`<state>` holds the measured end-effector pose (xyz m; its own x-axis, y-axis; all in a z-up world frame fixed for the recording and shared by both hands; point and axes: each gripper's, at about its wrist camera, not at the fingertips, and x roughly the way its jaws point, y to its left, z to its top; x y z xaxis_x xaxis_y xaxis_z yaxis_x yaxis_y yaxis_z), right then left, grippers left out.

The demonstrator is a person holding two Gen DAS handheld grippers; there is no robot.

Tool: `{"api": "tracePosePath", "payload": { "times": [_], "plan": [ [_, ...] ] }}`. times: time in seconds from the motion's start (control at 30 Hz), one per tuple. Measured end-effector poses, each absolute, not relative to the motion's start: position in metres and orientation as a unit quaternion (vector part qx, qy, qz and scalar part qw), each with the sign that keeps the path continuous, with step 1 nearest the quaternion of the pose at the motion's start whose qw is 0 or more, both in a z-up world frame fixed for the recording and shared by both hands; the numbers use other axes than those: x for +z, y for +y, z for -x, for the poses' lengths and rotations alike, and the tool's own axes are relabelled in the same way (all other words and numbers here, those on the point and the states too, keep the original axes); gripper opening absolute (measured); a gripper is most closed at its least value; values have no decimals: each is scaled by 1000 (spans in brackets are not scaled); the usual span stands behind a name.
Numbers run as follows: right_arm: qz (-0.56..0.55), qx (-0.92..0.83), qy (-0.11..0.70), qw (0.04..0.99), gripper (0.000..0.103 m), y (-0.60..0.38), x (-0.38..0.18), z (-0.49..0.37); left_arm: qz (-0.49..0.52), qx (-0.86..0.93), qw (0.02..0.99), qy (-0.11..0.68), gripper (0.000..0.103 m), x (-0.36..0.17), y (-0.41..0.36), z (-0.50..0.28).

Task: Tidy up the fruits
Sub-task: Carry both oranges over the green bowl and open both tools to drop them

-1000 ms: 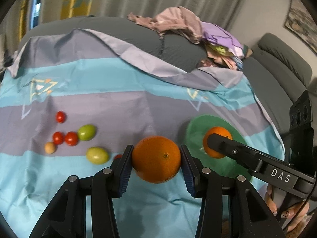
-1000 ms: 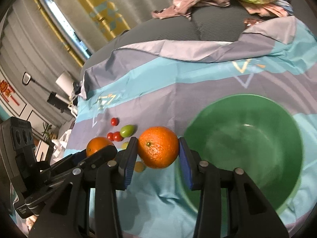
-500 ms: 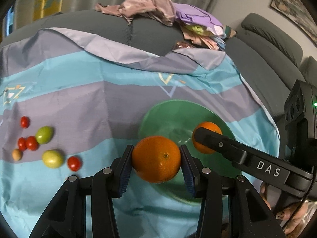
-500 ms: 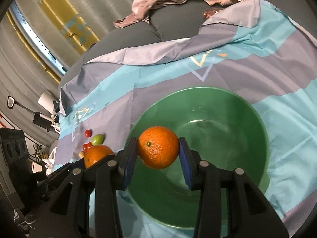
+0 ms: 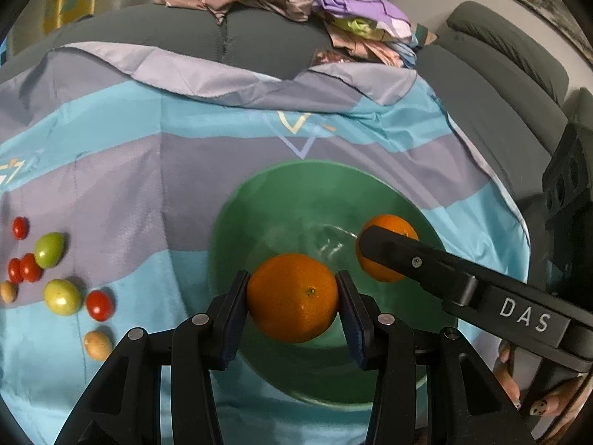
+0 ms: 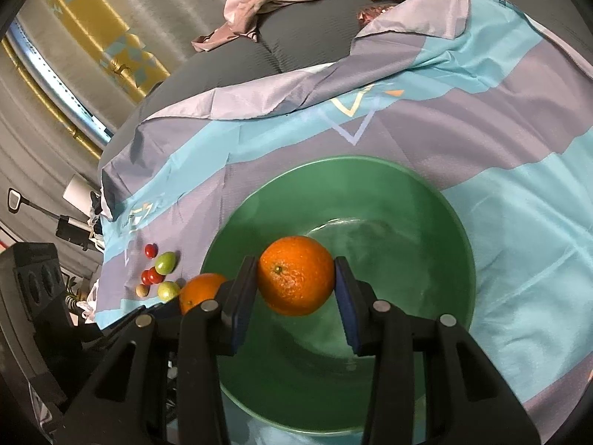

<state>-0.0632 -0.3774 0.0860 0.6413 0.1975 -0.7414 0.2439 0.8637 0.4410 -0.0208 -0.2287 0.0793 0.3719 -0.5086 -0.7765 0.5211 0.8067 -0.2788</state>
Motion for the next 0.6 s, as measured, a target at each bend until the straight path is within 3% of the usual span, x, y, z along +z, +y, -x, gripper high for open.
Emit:
{"api": "tracePosePath", "payload": {
  "times": [0.6],
  "plan": [
    [-263, -31, 443, 856, 43, -383, 76, 60, -18, -314, 819, 480, 46, 71, -243, 26]
  ]
}}
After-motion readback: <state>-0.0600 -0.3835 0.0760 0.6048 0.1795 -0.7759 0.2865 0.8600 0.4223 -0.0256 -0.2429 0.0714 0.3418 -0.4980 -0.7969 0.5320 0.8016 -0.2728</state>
